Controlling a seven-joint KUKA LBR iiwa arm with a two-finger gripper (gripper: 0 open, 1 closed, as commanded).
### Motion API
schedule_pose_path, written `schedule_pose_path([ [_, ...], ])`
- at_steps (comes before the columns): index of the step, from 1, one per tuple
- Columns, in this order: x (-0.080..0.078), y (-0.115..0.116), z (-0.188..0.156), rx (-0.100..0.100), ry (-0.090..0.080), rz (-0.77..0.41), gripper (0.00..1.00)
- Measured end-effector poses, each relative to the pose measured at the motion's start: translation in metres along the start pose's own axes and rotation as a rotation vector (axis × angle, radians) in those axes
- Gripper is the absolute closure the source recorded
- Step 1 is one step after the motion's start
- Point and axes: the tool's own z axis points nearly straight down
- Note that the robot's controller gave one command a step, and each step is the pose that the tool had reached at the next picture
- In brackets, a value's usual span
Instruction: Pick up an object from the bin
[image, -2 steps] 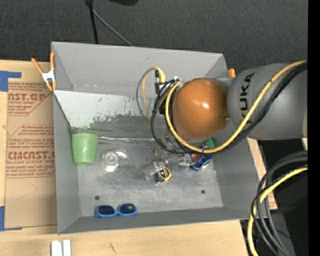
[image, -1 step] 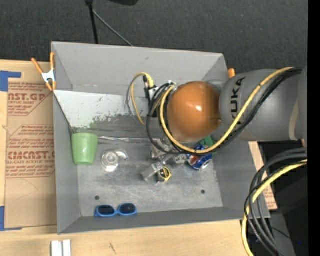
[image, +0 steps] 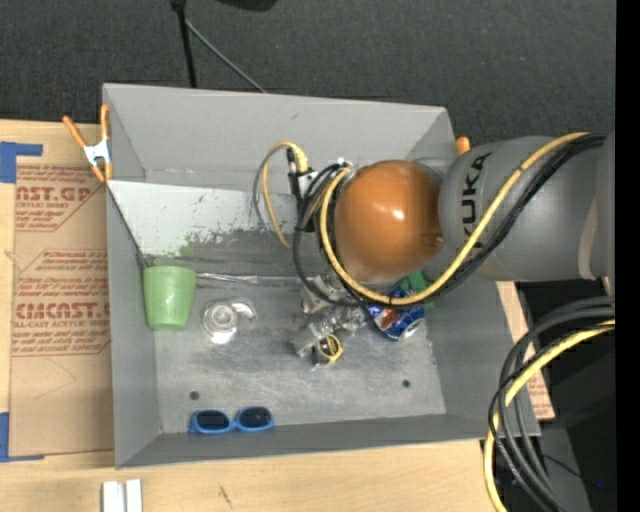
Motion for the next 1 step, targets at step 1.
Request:
schedule_pose_path([
  [1,-0.0151,0.0186,-0.1172,0.003,0.003,0.034,1.0],
])
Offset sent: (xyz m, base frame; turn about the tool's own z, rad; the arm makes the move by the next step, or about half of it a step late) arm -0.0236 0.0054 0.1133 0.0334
